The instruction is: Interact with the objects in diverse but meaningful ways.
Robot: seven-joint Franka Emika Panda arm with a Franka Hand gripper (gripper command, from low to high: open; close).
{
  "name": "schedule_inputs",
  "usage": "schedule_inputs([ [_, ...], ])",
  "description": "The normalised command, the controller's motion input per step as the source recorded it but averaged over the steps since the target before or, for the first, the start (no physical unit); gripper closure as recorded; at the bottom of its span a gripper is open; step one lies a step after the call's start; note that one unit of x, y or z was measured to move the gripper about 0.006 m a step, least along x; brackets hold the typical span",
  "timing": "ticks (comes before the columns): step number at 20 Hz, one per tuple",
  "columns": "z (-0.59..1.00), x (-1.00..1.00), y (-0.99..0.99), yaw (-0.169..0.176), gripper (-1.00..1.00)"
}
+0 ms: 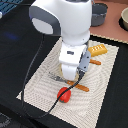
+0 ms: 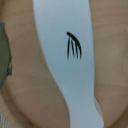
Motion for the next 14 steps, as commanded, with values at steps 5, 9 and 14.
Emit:
schedule_inputs([
  [5,-0.12,0.22,0.00,0.000,1.00],
  [9,-0.12,0.22,0.00,0.000,1.00],
  [14,-0.10,0.24,0.00,0.000,1.00],
])
